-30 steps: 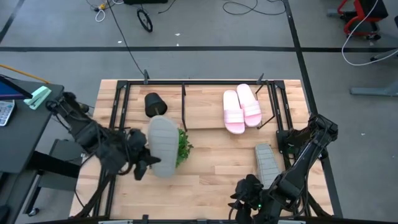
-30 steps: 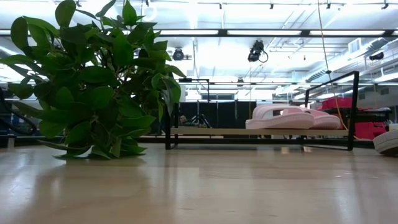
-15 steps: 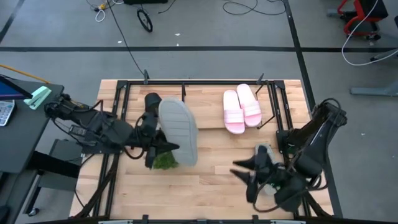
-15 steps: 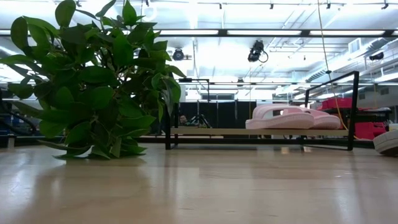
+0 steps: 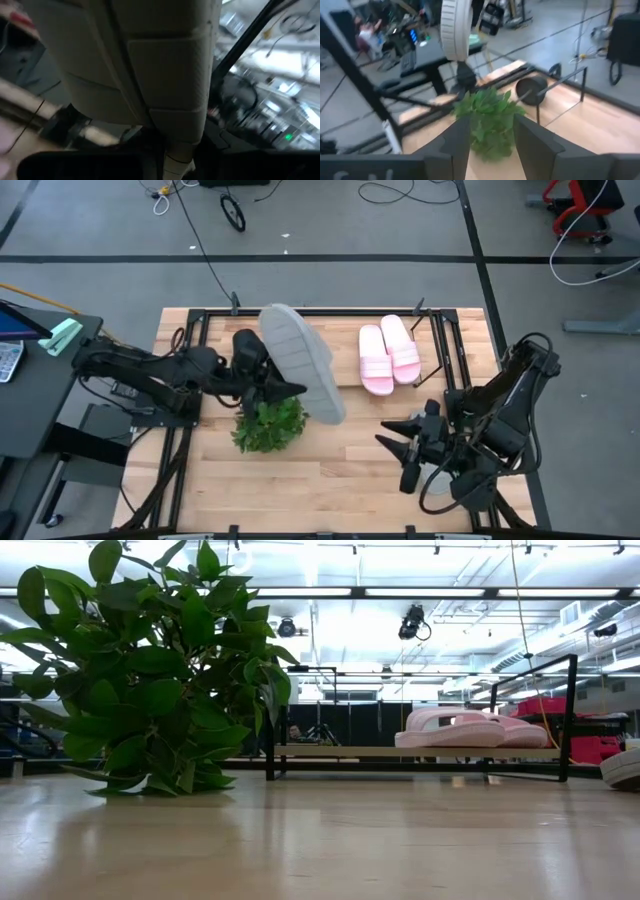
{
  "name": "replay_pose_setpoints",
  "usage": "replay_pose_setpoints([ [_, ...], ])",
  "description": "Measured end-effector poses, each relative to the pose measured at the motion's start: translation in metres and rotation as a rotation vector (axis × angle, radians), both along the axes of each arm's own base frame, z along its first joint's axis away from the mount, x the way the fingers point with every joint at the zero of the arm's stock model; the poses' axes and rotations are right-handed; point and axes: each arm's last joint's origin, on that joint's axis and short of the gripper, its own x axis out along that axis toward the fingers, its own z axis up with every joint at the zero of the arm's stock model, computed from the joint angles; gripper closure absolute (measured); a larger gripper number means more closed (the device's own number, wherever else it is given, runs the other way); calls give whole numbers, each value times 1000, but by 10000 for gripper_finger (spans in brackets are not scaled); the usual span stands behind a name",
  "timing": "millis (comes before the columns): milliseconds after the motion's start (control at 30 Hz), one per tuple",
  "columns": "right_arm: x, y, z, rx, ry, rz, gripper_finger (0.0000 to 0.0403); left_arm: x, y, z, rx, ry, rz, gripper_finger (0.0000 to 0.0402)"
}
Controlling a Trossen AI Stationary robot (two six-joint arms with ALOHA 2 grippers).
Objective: Pick and place slides into the shelf
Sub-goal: Put the left gray slide on the shelf
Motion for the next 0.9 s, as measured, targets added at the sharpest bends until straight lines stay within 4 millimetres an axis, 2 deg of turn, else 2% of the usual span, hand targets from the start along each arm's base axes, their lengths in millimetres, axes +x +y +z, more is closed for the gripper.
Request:
replay_pose_setpoints([
  [233,12,-8,9,-24,-82,-107,236,2,6,-10,-40,-50,15,332],
  [500,44,-27,23,10,-101,-37,175,3,13,-8,-47,-86,27,332],
  [667,51,-36,26,-4,-107,-46,156,13,18,-10,-72,-121,-8,332],
  [900,55,-36,32,-23,-136,-9,163,35,24,-22,-120,-156,-61,332],
])
